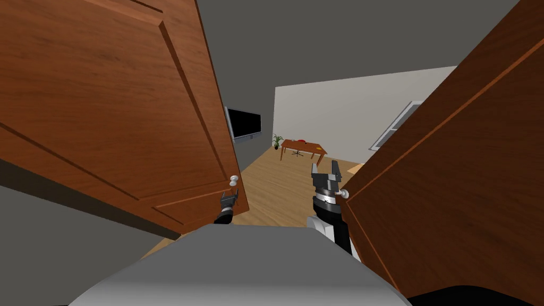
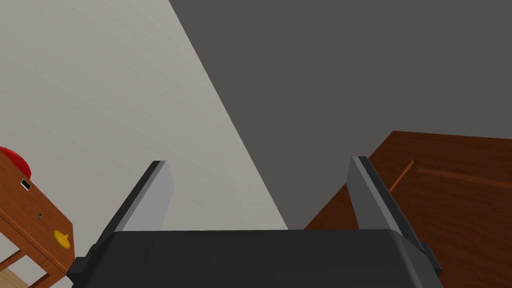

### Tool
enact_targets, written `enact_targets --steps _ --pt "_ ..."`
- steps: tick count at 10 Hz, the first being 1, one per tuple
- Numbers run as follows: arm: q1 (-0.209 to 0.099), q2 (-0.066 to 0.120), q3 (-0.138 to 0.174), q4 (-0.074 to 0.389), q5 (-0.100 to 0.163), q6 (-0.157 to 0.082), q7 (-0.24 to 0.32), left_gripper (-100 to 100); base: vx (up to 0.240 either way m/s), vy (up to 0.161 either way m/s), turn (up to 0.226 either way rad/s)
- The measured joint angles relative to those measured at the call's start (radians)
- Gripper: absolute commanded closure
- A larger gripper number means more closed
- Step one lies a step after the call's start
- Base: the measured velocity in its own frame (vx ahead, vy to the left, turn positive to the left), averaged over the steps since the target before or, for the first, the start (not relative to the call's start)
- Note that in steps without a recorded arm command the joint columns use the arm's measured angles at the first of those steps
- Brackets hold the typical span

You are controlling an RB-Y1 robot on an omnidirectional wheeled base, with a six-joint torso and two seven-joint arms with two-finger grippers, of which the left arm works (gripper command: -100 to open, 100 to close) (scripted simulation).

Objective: Push the door open

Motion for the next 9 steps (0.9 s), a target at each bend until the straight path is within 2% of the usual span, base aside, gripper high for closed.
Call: enact_targets --steps 3,5,6,9 --pt "-0.054 -0.043 0.078 0.069 -0.038 -0.006 0.000 -100 0.011 0.087 -0.150" --pt "-0.094 -0.079 0.134 0.123 -0.066 -0.013 0.000 -100 0.002 0.100 -0.154" --pt "-0.106 -0.096 0.165 0.132 -0.079 -0.010 -0.007 -100 0.018 0.105 -0.175" --pt "-0.161 -0.144 0.248 0.199 -0.118 -0.012 -0.012 -100 -0.003 0.092 -0.147"
